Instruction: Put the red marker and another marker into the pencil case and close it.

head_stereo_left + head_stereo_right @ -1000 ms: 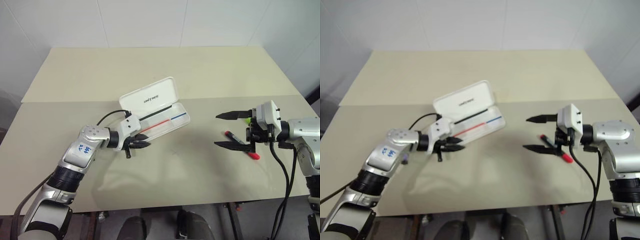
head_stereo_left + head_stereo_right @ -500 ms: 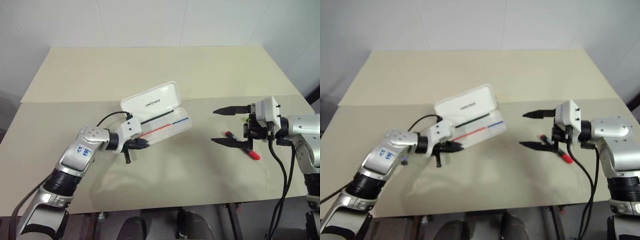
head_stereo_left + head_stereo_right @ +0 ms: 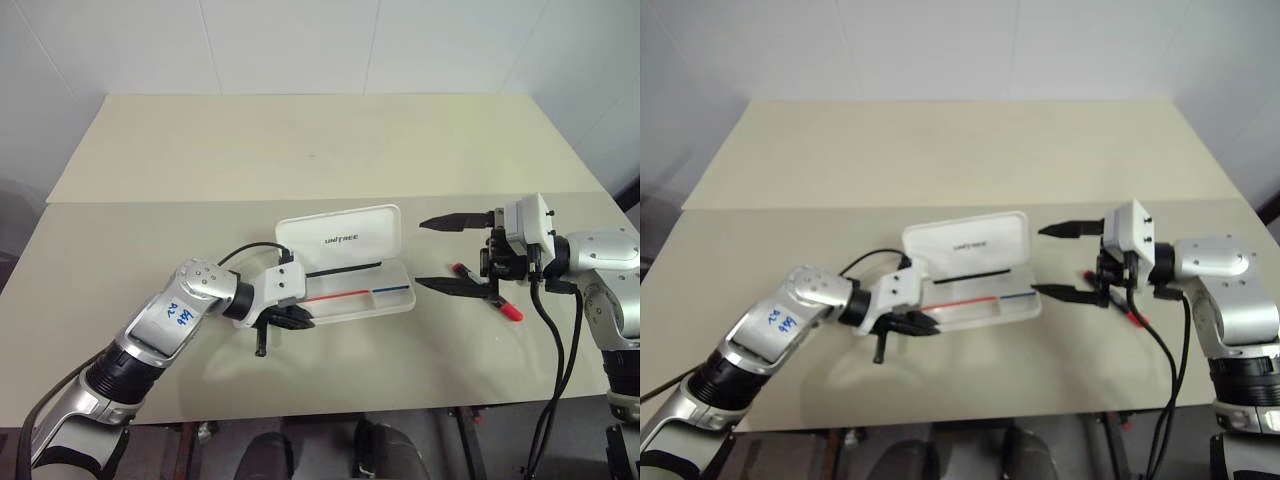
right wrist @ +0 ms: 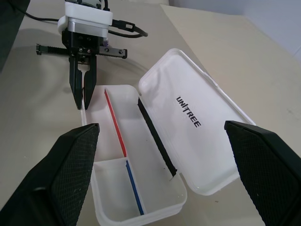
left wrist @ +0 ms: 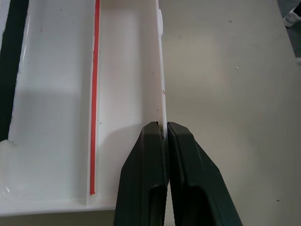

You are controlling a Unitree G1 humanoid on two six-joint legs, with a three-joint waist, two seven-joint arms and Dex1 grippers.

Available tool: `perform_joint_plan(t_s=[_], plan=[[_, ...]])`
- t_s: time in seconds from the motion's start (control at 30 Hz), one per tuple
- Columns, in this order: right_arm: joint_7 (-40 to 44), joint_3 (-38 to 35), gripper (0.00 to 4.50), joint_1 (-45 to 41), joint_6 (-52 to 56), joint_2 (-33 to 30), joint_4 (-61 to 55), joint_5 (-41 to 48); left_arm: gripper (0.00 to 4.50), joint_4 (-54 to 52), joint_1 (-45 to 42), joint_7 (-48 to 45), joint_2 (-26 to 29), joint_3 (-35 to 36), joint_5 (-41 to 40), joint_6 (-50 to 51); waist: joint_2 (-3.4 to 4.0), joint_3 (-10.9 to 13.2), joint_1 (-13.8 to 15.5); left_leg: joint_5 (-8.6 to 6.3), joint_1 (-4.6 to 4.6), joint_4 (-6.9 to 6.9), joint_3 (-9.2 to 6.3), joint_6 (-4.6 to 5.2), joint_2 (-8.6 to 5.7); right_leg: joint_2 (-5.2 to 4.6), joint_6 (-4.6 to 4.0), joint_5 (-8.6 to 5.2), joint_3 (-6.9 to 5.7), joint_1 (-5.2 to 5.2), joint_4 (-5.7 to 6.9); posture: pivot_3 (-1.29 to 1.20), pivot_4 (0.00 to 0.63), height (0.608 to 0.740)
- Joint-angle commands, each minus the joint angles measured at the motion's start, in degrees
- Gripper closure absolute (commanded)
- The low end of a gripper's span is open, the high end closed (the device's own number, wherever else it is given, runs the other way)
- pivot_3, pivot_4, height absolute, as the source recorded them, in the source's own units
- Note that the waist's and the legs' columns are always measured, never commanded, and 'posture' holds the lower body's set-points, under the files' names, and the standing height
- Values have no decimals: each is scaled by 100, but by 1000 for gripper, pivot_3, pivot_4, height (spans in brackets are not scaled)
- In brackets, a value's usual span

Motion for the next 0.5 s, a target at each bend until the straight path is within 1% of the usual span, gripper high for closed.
perform_joint_plan(t_s=[0.03, 0.13, 0.23, 0.27, 0.3, 0.43, 0.5], plan=[[-49, -220, 0, 31, 59, -103, -242, 121, 4478, -184, -77, -208, -13, -258, -26, -48, 0, 0, 0, 0, 0, 0, 1, 0, 0, 0, 0, 0, 0, 0, 0, 0, 150, 740], [-109, -240, 0, 59, 89, -75, -316, 125, 4478, -84, -111, -242, 46, -461, 155, -61, 0, 0, 4, 0, 0, 0, -1, 0, -1, 0, 0, 0, -1, 0, 0, 0, 150, 740], [-161, -222, 0, 57, 108, -54, -348, 120, 4478, 1, -144, -249, 19, -472, 159, -7, 0, 0, 4, 0, 1, 0, -1, 0, -1, 0, 0, 0, -1, 2, 0, 0, 150, 740], [-170, -221, 0, 70, 103, -53, -356, 123, 3919, 19, -161, -203, -30, -451, 157, 10, 0, 0, 4, 0, 1, 0, -1, 0, -1, 0, 0, 0, 0, 2, 0, 0, 150, 740], [-185, -208, 0, 68, 101, -43, -355, 121, 3680, 49, -189, -178, -75, -425, 139, 36, 0, 0, 1, 0, 1, 0, -1, 0, -1, 0, 0, 0, 0, 2, 0, 0, 150, 740], [-223, -148, 0, 8, 91, 9, -312, 105, 2328, 66, -288, -158, -216, -300, 39, 128, 0, 0, -14, 0, 1, 2, -1, 0, 0, 1, 0, 0, 0, 2, 0, 0, 150, 740], [-223, -112, 0, -33, 74, 39, -269, 94, 2328, 56, -306, -157, -256, -236, -33, 199, 0, 0, -14, 0, 1, 3, -1, 0, 0, 1, 0, 0, 0, 2, 0, 0, 150, 740]])
